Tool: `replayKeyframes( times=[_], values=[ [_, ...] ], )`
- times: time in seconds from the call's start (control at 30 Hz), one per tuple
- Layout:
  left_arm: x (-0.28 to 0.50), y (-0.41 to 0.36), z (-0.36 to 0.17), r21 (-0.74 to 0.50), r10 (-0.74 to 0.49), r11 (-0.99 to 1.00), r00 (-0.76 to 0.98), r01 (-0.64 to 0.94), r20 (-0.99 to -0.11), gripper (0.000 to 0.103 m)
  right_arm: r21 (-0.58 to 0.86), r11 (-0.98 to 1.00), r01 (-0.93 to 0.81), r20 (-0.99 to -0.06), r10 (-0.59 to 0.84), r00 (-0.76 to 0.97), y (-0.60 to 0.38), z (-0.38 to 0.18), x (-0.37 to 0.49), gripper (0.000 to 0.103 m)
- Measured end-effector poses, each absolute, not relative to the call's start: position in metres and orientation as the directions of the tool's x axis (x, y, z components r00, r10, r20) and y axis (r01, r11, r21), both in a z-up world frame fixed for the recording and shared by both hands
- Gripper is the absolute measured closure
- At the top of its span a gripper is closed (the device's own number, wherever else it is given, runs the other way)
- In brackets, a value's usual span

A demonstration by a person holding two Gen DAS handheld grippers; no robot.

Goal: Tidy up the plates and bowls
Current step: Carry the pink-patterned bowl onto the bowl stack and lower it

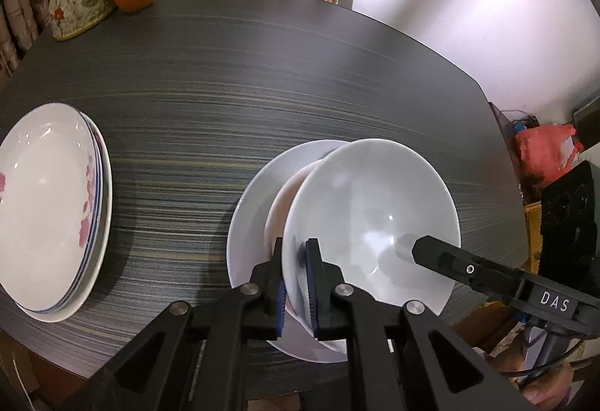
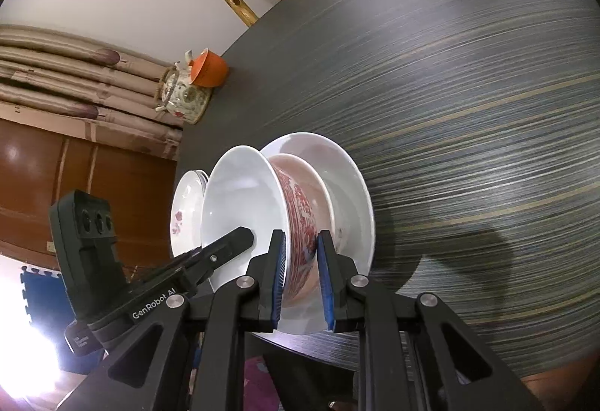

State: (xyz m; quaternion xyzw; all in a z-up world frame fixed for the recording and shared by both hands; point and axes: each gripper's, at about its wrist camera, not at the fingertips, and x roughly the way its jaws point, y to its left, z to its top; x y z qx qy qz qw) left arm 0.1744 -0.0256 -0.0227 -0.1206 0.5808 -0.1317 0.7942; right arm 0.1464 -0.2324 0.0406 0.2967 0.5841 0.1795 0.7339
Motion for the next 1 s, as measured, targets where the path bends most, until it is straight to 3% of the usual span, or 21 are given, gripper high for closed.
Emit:
replayKeyframes(
  times=[0.37, 0.73, 0.9, 1.0],
  values=[
    [0.176, -0.044, -0.017, -0.276, -0.302, 0.953, 0.295, 0.127, -0.907, 0.081, 0.635, 0.768, 0.084, -0.758, 0.598, 0.262, -0.229, 0.040, 0.147, 0.087],
    [0.181, -0.045, -0.012, -0.251, -0.284, 0.957, 0.289, 0.146, -0.914, 0.080, 0.620, 0.781, 0.074, -0.767, 0.583, 0.267, -0.229, 0.041, 0.147, 0.090],
    [0.190, -0.029, -0.016, -0.398, -0.402, 0.915, 0.238, 0.065, -0.884, 0.071, 0.604, 0.794, 0.068, -0.777, 0.567, 0.272, -0.231, 0.043, 0.146, 0.092],
    [0.193, -0.027, -0.015, -0.404, -0.408, 0.912, 0.236, 0.066, -0.882, 0.071, 0.594, 0.801, 0.072, -0.784, 0.557, 0.274, -0.233, 0.043, 0.147, 0.094]
  ],
)
